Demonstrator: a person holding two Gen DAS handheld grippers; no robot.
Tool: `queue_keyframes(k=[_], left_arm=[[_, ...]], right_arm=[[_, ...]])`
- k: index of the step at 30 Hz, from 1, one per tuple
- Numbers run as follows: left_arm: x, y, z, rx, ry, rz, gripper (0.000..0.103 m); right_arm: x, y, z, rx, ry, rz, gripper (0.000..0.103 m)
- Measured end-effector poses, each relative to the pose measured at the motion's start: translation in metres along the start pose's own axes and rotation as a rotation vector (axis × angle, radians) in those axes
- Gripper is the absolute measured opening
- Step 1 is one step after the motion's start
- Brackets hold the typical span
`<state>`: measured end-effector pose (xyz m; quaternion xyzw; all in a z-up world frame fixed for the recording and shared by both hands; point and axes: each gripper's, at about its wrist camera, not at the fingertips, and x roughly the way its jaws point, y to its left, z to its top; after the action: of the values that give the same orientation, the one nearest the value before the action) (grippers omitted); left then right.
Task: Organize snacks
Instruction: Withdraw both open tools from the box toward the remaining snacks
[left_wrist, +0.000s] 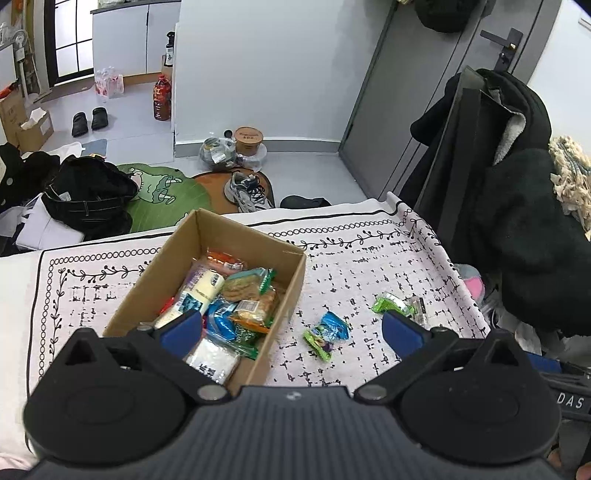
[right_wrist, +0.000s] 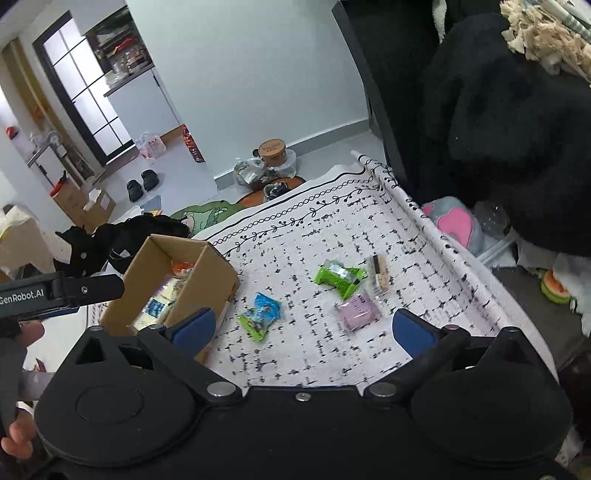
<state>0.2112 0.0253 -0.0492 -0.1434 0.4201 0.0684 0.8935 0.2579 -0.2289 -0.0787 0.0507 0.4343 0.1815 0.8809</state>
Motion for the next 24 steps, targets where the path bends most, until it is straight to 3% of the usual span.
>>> queue_keyframes(k=[7, 24], left_arm=[[0.004, -0.017, -0.009, 0.033, 0.016, -0.033, 0.103], [0.045, -0.039, -0.028, 0.057, 0.048, -0.025, 0.099]], right_arm=[[0.007, -0.015, -0.008, -0.011, -0.047, -0.033, 0.103], [0.034, -0.051, -0.005, 0.119, -0.009, -0.035, 0.1]])
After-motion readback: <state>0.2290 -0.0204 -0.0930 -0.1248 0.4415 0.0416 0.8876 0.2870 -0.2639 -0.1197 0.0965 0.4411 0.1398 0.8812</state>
